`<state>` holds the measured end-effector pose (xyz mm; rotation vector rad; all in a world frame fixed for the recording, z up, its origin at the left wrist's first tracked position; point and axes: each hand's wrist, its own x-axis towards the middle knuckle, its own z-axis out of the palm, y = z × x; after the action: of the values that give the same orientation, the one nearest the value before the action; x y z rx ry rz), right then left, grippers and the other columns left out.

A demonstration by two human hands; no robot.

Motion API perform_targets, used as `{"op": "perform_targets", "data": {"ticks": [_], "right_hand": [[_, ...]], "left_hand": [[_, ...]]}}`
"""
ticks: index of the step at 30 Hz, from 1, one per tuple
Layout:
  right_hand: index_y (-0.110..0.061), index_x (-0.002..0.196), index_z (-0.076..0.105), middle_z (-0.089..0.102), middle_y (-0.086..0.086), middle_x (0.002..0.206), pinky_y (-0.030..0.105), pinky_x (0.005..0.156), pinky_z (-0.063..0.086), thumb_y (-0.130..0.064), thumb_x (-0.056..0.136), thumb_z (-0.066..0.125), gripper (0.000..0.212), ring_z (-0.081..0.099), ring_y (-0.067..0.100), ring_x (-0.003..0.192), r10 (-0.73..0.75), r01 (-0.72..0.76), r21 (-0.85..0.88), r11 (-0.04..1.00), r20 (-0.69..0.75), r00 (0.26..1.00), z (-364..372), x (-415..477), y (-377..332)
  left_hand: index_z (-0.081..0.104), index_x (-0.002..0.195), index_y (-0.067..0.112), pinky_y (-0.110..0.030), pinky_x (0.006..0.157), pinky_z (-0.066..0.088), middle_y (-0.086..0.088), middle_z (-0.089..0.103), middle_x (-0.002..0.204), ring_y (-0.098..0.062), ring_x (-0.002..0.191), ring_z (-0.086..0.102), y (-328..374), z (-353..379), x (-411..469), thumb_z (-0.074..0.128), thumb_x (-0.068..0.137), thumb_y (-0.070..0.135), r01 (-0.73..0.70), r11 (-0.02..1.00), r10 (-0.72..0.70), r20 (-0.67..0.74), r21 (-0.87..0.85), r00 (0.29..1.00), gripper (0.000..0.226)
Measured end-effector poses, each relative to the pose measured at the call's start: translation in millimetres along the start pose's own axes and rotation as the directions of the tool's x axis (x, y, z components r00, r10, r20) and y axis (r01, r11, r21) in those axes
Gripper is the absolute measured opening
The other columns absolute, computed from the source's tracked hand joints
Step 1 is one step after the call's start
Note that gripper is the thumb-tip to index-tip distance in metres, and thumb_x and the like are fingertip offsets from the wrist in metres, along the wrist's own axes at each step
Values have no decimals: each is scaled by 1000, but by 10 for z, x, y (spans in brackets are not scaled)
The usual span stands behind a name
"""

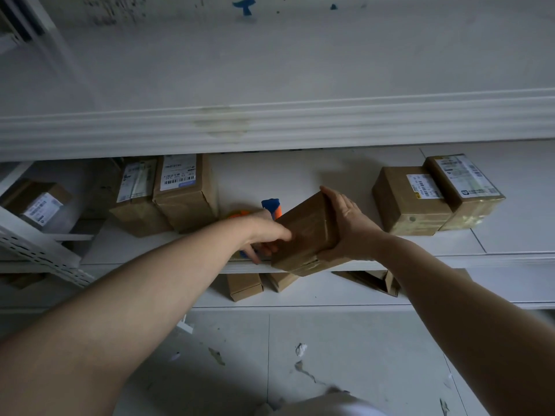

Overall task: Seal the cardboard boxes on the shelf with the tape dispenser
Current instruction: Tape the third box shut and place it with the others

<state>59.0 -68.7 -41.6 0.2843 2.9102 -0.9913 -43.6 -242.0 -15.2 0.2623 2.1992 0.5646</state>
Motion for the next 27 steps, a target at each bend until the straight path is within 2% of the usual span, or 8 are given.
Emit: {"op": "perform_targets", "data": {"ticks": [3,7,10,15,19,22,24,27], "right_hand": [[-26,152,3,20,1,153,40,112,32,-27,54,91,132,21,22,139,38,-37,40,998,-22,999,-5,-2,42],[-25,153,2,21,2,153,36,112,30,-28,53,90,134,21,22,140,12,-12,9,1000,-9,1000,14,33,41],[-23,153,1,18,2,153,34,113,30,-25,53,91,135,20,21,141,6,-6,10,1000,12,1000,9,22,68],[-25,151,0,16,1,153,39,110,36,-25,53,91,134,26,22,138,-1,1,95,995,0,1000,6,-91,180],[-23,152,2,17,1,155,40,112,32,-27,54,90,132,20,22,141,-19,20,58,998,-29,999,19,-107,158],[-28,153,1,16,-1,155,44,112,32,-33,53,90,133,19,24,141,1,1,34,999,-50,999,9,-118,111],[-31,153,-1,2,-5,158,53,112,28,-40,56,87,132,12,25,143,-28,22,-108,994,-57,998,-35,-108,-4],[-26,154,1,-23,-4,157,54,113,23,-42,59,85,127,4,24,147,-60,31,-232,972,-118,991,-60,-61,-188]], "left_hand": [[51,94,21,-39,68,55,-6,57,97,-22,87,59,-42,-9,40,70,77,16,-216,959,254,-211,186,944,26],[54,79,22,-31,67,46,-1,57,85,-16,80,52,157,154,-91,56,79,-6,-555,808,543,-116,-198,832,28],[54,77,21,-28,70,43,-2,54,82,-18,82,50,309,265,-37,49,77,-12,-529,834,524,-74,-160,849,33],[58,90,14,-33,74,49,-11,56,93,-24,86,53,206,159,137,39,87,-7,-283,949,277,61,141,959,29],[57,90,23,-32,77,46,-1,55,100,-20,94,53,293,141,71,41,87,-7,-428,884,438,-16,187,899,34],[51,92,22,-31,70,41,-4,50,95,-23,92,53,217,112,84,38,90,-2,-317,911,318,42,264,947,26],[49,100,15,-34,74,47,-11,54,99,-29,96,57,137,48,99,41,95,10,-234,953,244,-28,189,969,11],[50,112,15,-41,75,55,-12,62,107,-29,100,63,114,-19,5,48,97,43,-269,895,294,15,-354,956,32]]}}
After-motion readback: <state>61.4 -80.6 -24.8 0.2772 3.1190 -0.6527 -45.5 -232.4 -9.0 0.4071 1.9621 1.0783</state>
